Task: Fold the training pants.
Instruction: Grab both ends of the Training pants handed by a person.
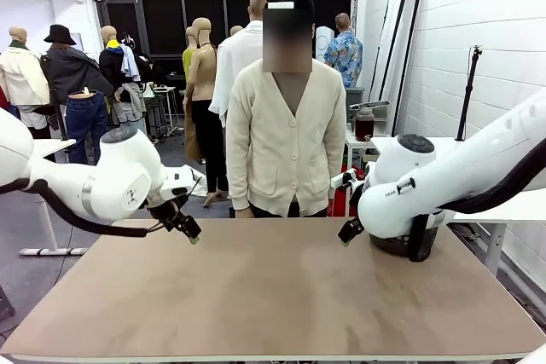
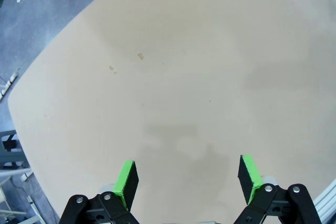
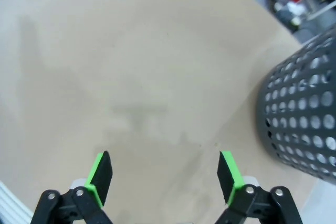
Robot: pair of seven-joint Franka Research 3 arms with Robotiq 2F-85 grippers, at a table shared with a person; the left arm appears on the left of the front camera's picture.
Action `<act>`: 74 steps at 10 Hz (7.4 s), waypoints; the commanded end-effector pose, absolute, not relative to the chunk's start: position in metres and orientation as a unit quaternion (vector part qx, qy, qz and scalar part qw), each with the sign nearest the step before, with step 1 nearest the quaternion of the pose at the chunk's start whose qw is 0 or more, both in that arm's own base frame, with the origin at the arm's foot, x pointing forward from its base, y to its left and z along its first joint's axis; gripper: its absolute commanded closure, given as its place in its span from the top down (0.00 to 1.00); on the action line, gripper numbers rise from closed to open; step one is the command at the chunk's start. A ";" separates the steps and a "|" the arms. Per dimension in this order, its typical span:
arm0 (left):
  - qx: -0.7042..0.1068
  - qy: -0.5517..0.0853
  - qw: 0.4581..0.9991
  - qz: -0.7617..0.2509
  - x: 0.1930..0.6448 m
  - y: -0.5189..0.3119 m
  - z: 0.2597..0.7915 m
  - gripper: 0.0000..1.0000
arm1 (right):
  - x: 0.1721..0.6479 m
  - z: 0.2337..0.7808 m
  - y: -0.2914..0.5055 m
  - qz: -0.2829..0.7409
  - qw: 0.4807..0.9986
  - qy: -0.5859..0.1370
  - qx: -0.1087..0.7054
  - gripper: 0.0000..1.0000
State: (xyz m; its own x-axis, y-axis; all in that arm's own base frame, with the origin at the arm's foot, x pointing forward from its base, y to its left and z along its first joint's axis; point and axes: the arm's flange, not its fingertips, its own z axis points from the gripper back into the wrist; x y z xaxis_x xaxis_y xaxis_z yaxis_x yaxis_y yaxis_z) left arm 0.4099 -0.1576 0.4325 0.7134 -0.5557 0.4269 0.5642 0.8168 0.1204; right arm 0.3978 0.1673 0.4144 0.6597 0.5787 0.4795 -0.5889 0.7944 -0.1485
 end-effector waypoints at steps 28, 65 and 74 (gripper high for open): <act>-0.011 -0.286 0.900 -0.329 0.362 -0.169 0.555 1.00 | 0.371 0.542 0.155 0.345 0.891 -0.295 -0.001 1.00; -0.011 -0.286 0.900 -0.329 0.362 -0.169 0.555 1.00 | 0.371 0.542 0.155 0.345 0.891 -0.295 -0.001 1.00; -0.011 -0.286 0.900 -0.329 0.362 -0.169 0.555 1.00 | 0.371 0.542 0.155 0.345 0.891 -0.295 -0.001 1.00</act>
